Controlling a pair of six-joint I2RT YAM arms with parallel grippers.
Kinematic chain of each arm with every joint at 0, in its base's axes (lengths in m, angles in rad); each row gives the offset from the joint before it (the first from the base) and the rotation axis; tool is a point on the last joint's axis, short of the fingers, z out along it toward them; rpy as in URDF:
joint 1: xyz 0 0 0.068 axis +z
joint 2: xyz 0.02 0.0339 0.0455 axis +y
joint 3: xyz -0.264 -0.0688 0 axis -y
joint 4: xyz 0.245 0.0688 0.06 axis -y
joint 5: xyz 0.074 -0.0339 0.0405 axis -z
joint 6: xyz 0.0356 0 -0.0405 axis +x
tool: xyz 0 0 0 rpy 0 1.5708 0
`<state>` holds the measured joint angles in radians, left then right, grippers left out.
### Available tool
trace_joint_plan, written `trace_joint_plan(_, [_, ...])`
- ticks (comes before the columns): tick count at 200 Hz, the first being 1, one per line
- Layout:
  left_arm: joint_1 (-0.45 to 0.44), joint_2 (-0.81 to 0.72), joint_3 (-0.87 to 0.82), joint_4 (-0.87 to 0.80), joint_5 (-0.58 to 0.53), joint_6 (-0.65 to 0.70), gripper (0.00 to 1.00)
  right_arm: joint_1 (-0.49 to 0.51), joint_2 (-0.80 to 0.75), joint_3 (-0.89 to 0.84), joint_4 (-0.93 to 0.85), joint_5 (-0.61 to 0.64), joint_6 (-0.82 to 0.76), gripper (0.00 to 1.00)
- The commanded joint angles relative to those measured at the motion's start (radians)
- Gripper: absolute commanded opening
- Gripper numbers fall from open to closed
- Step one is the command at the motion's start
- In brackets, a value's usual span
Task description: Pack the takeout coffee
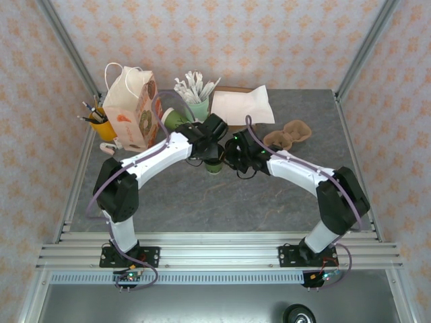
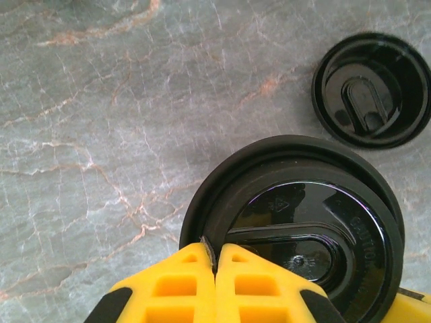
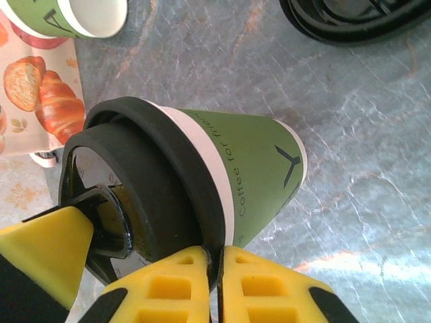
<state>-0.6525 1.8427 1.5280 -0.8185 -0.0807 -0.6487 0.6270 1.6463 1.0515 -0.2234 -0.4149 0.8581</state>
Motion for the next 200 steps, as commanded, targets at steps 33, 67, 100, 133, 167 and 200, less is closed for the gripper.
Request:
trace_joint_plan(33, [-0.012,0.154,-0.141,-0.079,0.141,0.107,0.00,-0.009,0.135,-0.111,-0.355,-0.009,-0.056,0.13])
trace_joint_plan(67, [0.016,0.124,-0.052,-0.171,0.047,0.202,0.00,-0.046,-0.037,0.072,-0.204,-0.082,-0.047,0.25])
trace_joint_plan(100, [0.024,0.094,0.012,-0.236,-0.004,0.238,0.00,-0.098,-0.116,0.119,-0.087,-0.116,-0.077,0.28])
trace_joint_plan(133, [0.024,0.079,0.024,-0.234,0.020,0.249,0.00,-0.113,-0.099,0.068,-0.051,-0.127,-0.069,0.25])
trace_joint_plan(167, [0.024,0.091,0.042,-0.229,0.044,0.256,0.00,-0.113,-0.041,0.058,0.014,-0.208,-0.073,0.24])
trace_joint_plan(200, [0.022,0.102,0.060,-0.236,0.046,0.259,0.00,-0.113,-0.006,0.068,0.043,-0.256,-0.082,0.24])
